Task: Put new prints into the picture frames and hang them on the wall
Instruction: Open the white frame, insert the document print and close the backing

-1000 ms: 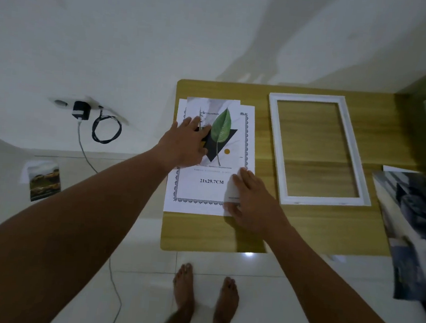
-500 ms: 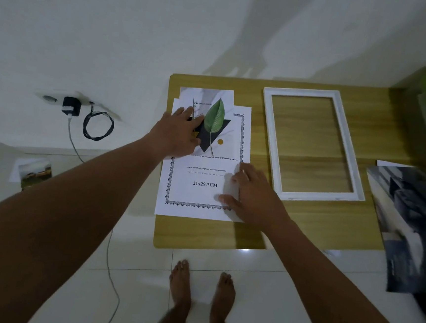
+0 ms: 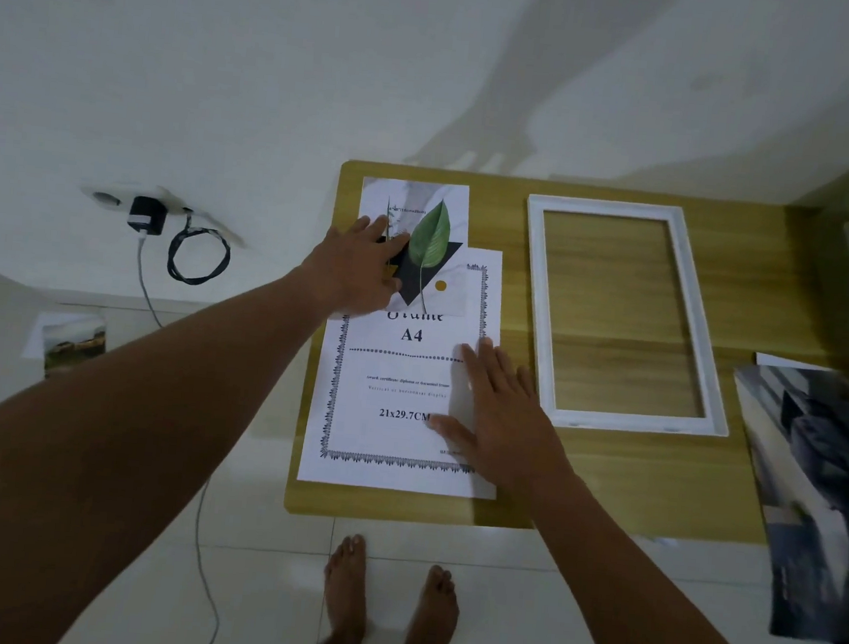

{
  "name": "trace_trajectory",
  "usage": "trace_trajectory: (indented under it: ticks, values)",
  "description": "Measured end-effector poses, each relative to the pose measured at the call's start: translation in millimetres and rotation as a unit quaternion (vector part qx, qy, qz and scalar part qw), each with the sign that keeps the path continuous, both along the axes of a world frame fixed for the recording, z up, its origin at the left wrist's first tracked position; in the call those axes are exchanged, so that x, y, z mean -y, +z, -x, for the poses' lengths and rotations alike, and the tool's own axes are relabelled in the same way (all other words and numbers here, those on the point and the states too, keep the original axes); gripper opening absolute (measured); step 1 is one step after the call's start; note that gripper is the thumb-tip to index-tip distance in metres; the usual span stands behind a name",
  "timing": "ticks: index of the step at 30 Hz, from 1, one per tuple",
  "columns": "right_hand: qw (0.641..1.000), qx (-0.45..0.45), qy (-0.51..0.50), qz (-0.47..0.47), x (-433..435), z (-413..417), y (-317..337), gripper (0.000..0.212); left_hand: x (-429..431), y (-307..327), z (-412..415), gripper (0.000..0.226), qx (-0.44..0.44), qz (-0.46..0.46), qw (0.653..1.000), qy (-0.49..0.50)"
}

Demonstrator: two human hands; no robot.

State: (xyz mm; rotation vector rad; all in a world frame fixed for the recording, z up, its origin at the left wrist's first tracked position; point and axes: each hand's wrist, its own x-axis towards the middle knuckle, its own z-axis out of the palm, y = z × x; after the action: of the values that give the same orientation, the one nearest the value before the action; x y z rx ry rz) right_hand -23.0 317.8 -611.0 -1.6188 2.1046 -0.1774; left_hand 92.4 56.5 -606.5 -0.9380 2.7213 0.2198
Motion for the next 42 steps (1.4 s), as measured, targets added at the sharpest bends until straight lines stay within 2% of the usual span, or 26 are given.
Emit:
trace_trajectory:
  ticks: [4,7,14,17,22,30,36,38,42]
  values:
    - [0.998,-0.039,0.040,-0.012,-17,-3,-2,0.090,3,-1,5,0.069,0.004,-0.001,1.000,0.006]
    - [1.000,-0.011,0.021,0.018,-23,-2,2,0.080,3,-1,12,0.068,-0.003,-0.001,1.000,0.012]
    - [0.998,-0.047,0.028,0.012,-12,-9,3,0.084,4,0,22,0.070,-0.005,-0.005,1.000,0.016]
    - [0.999,-0.013,0.028,0.027,-12,-6,6,0.078,6,0,22,0.068,-0.021,-0.006,1.000,0.020]
    - [0.998,0.023,0.057,-0.001,-9,3,7,0.095,5,-1,26,0.065,-0.021,0.007,1.000,0.021]
    - [0.998,0.030,0.056,-0.005,-15,4,8,0.094,2,3,27,0.062,-0.028,0.009,0.999,0.035]
    - [0.999,0.047,-0.001,-0.015,-15,-5,12,0.098,-44,19,-7,0.061,-0.162,-0.045,0.975,0.148]
    - [0.999,0.033,-0.027,-0.008,-14,-10,12,0.100,-70,22,-29,0.064,-0.174,-0.071,0.958,0.217]
    - [0.999,0.011,-0.018,-0.034,-9,-20,13,0.098,-112,18,-65,0.062,-0.175,-0.090,0.918,0.345]
